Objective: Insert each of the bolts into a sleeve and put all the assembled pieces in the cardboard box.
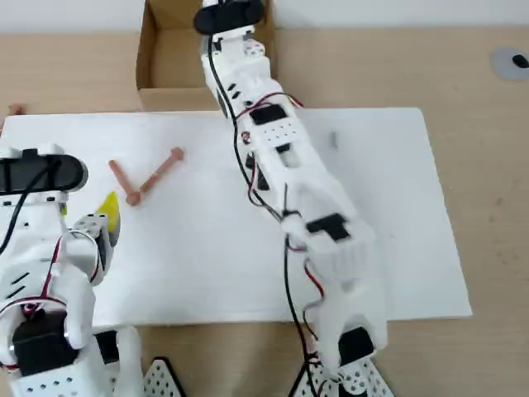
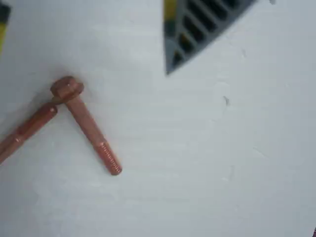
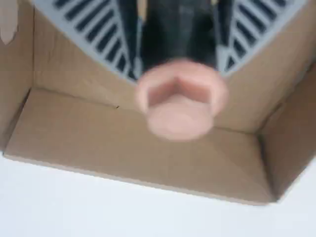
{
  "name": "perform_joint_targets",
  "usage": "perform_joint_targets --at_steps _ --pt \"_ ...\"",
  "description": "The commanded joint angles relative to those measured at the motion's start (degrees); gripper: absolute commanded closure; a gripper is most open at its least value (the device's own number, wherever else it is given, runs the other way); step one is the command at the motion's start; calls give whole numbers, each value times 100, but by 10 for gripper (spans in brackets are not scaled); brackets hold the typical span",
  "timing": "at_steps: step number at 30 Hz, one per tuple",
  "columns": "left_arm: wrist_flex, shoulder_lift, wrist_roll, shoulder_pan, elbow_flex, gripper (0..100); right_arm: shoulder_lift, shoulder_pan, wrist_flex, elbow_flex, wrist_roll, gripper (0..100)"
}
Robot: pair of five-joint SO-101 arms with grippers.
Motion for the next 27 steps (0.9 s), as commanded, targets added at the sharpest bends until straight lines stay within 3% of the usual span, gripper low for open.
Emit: perform_joint_targets --at_steps 1,9,13,18,27 --pt "18 -22 -70 -62 53 760 1007 180 -88 -1851 440 988" --pt "18 -22 -70 -62 387 760 3275 356 484 -4541 862 982" --pt "-9 -22 -53 -35 492 758 3908 356 1187 -5684 853 889" --pt "-9 -13 -44 79 475 757 4321 330 2084 -6888 853 791" --pt "44 127 -53 659 352 757 3952 277 3631 -7389 826 781"
